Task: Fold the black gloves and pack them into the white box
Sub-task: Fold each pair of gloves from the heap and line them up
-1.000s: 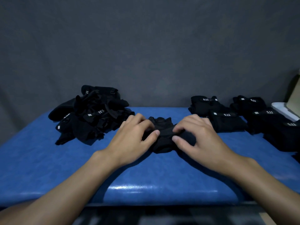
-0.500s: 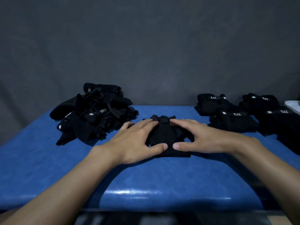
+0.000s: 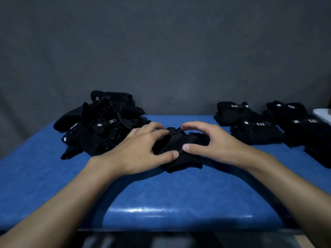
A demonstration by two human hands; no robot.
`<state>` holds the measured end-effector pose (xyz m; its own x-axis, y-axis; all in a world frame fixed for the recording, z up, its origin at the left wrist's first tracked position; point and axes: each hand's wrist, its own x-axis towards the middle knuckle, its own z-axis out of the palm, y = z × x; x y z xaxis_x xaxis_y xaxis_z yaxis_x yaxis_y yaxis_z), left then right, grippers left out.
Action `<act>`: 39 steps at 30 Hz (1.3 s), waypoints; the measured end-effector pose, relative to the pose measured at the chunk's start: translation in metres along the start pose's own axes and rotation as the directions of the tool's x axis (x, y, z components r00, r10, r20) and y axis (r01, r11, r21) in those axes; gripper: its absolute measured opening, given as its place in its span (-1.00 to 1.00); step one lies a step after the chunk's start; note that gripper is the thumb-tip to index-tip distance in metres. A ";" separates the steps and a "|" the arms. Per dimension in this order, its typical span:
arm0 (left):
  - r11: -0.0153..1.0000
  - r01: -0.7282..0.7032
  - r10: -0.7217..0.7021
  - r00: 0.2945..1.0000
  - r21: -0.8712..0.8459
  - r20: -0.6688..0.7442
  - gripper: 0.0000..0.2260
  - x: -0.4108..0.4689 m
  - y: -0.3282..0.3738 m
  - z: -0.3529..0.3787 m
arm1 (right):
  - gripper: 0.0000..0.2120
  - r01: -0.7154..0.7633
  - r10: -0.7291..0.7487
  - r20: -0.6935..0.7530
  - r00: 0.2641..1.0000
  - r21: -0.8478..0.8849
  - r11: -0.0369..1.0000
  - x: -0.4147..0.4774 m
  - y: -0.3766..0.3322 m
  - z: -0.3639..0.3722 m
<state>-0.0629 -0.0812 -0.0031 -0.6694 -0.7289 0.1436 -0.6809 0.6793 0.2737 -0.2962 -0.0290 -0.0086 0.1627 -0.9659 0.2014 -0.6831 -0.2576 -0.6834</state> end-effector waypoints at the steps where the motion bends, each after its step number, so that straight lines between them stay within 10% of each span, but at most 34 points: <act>1: 0.999 -0.006 0.005 1.000 -0.045 -0.014 -0.23 0.002 0.001 0.002 | -0.41 -0.006 0.006 0.005 1.000 0.003 1.000 0.001 0.000 0.000; 7: 0.990 -0.018 0.005 0.996 0.141 0.093 -0.08 0.004 -0.001 0.010 | 0.00 -0.116 0.198 0.259 0.945 -0.300 0.947 0.006 0.004 -0.001; 26: 0.988 -0.066 0.054 0.995 0.139 0.089 -0.14 -0.006 0.003 0.013 | -0.18 -0.130 0.217 0.144 0.966 -0.454 0.881 -0.008 -0.011 -0.002; 39: 0.959 0.091 0.040 0.894 0.267 -0.447 -0.49 -0.018 -0.034 -0.025 | -0.54 0.026 -0.032 -0.015 0.999 -0.319 0.947 0.018 -0.041 0.005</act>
<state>-0.0204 -0.0937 0.0085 -0.4926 -0.6626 0.5642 -0.7934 0.6083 0.0216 -0.2614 -0.0356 0.0192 0.1738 -0.9566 0.2338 -0.8702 -0.2603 -0.4183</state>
